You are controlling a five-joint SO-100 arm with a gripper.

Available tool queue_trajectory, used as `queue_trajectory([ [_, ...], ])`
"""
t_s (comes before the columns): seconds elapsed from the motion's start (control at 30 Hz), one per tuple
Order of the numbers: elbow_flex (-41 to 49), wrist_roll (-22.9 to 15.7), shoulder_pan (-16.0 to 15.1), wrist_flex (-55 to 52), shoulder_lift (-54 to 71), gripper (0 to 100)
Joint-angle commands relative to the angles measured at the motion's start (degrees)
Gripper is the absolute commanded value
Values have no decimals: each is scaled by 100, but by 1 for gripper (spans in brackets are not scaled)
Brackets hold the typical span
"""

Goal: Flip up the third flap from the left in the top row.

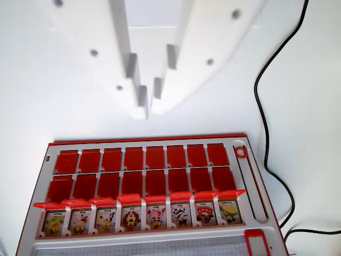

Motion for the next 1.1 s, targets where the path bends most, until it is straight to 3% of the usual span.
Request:
queue_trajectory([
  [0.0, -536, -9, -44, 18, 264, 0],
  [1.07, -272, -35, -53, -123, 387, 0],
])
